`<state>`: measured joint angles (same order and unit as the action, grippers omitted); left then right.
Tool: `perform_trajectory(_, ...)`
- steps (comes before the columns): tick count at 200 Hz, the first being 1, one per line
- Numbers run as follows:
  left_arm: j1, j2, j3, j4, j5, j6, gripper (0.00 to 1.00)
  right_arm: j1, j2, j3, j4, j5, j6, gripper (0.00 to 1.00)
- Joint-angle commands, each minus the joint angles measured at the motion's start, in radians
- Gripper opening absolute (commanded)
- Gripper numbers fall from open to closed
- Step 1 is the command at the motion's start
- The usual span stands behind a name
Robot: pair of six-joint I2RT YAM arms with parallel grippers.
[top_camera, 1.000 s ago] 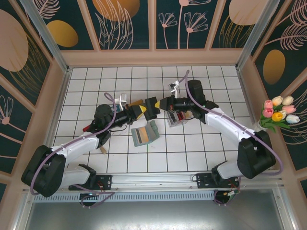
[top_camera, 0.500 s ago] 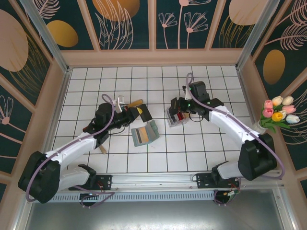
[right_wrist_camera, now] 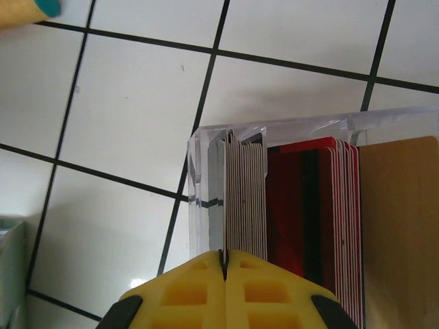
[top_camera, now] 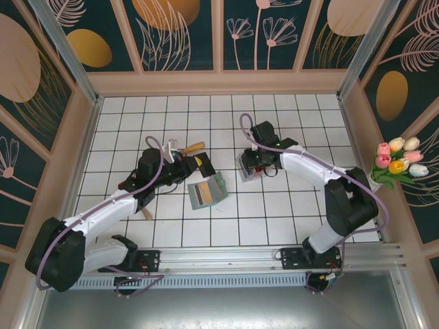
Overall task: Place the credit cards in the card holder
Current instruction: Place the credit card in the storage box.
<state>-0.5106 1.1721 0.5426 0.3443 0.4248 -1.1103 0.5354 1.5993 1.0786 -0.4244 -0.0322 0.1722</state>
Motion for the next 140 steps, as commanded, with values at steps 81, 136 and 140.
perform_trajectory(81, -0.003, 0.006, -0.002, 0.016, 0.003, 0.015, 0.06, 0.142, 0.144, 0.13, -0.115, 0.212, 0.01, 0.24)
perform_trajectory(136, -0.003, -0.003, -0.013, 0.017, 0.001, 0.013, 0.07, 0.152, 0.116, 0.144, -0.116, 0.154, 0.043, 0.25)
perform_trajectory(140, -0.002, -0.003, -0.013, 0.017, 0.002, 0.012, 0.07, 0.153, 0.118, 0.141, -0.113, 0.15, 0.04, 0.24)
